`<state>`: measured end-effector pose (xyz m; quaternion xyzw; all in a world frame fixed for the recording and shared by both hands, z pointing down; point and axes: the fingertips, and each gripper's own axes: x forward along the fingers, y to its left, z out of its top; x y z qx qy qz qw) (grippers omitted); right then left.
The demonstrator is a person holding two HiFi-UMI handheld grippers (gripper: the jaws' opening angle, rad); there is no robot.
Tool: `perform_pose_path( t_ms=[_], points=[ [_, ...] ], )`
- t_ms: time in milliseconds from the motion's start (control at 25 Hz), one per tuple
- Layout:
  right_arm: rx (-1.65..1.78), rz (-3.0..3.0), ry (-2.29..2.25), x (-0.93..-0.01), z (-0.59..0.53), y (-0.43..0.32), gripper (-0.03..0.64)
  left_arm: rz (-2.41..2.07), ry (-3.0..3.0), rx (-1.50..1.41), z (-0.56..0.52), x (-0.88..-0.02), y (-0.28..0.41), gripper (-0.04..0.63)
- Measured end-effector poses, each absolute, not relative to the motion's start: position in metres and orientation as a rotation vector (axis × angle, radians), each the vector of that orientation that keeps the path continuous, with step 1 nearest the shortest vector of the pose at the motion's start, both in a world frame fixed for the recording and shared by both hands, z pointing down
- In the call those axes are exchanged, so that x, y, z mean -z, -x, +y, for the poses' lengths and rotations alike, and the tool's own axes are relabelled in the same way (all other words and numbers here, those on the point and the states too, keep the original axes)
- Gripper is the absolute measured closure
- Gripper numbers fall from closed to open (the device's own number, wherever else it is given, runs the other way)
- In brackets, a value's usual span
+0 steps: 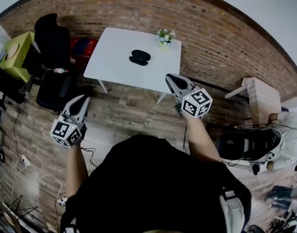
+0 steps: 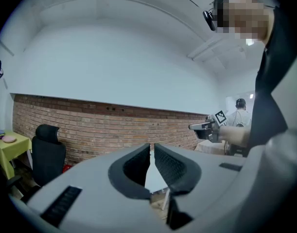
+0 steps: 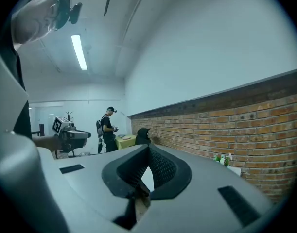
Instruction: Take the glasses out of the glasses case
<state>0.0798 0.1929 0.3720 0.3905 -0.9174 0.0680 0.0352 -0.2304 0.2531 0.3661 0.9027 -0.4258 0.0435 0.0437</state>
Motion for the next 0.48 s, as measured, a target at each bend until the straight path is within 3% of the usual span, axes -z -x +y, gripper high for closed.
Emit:
perform_pose_path(
  t_ms=[480],
  points=[
    [-0.27,-2.841,-1.235,-0.379,0.202,-0.068,0.601,-1.262,-2.77,-0.156,0.255,-0.368,0.25,0.56]
  ],
)
